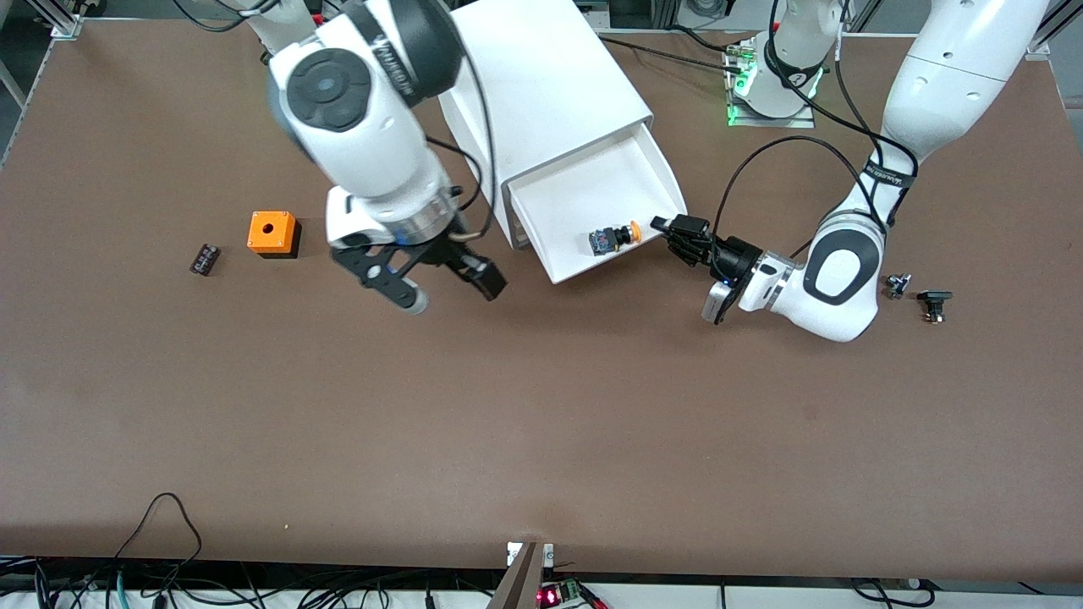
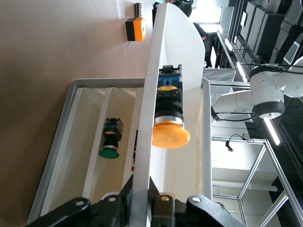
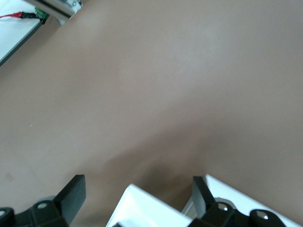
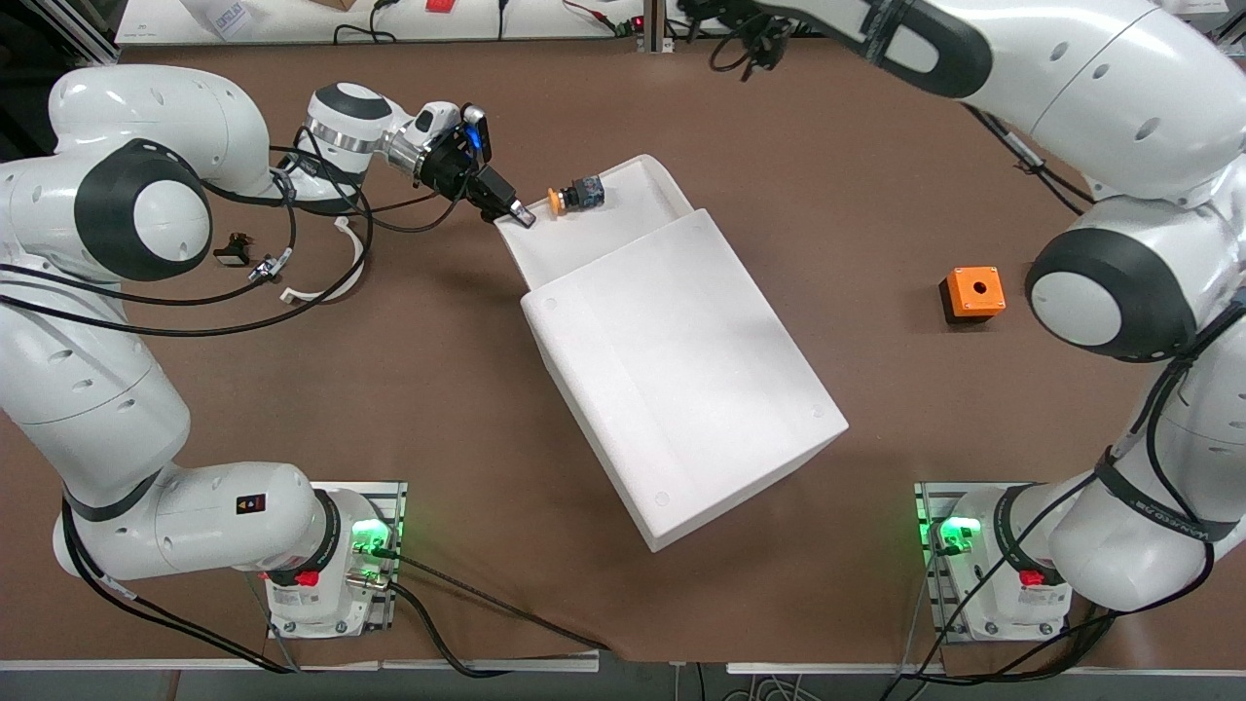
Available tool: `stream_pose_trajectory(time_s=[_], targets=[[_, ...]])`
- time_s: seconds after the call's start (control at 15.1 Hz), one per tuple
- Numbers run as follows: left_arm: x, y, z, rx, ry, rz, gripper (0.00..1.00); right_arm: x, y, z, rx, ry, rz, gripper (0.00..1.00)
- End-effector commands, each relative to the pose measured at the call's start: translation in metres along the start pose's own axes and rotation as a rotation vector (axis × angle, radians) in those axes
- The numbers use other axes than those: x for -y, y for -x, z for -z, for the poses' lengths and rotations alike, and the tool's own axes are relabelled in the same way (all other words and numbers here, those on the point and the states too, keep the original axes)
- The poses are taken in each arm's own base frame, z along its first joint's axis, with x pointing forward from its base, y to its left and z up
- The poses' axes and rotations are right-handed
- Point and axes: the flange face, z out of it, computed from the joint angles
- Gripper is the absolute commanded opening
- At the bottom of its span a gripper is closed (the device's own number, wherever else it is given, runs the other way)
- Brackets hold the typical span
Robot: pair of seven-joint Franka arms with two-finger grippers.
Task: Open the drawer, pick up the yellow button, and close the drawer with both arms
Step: 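Lower the right gripper onto the yellow button while the left gripper releases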
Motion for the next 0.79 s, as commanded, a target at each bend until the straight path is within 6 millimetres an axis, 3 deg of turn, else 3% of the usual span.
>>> stream_pose_trajectory(time_s=[0.0, 0.07, 0.26, 0.46, 0.73], targets=[[0.012, -0.010, 0.014, -0.034, -0.068, 0.032, 0.64, 0.024, 0.030, -0.007, 0.012, -0.030, -0.091, 1.00], [0.010, -0.009, 0.016, -0.036, -0.067, 0.033, 1.00, 0.030, 0.041, -0.013, 0.014, -0.041, -0.122, 1.00], [-0.003, -0.008, 0.026, -0.032, -0.051, 0.120, 1.00, 0.046, 0.069, -0.024, 0.020, -0.098, -0.224, 1.00], [-0.036, -0.013, 0.038, -0.019, -0.075, 0.173, 1.00, 0.055, 0.086, -0.051, 0.038, -0.107, -0.342, 1.00], [-0.086, -0.019, 0.069, -0.017, -0.249, 0.260, 1.00, 0.059, 0.109, -0.059, 0.076, -0.099, -0.442, 1.00]])
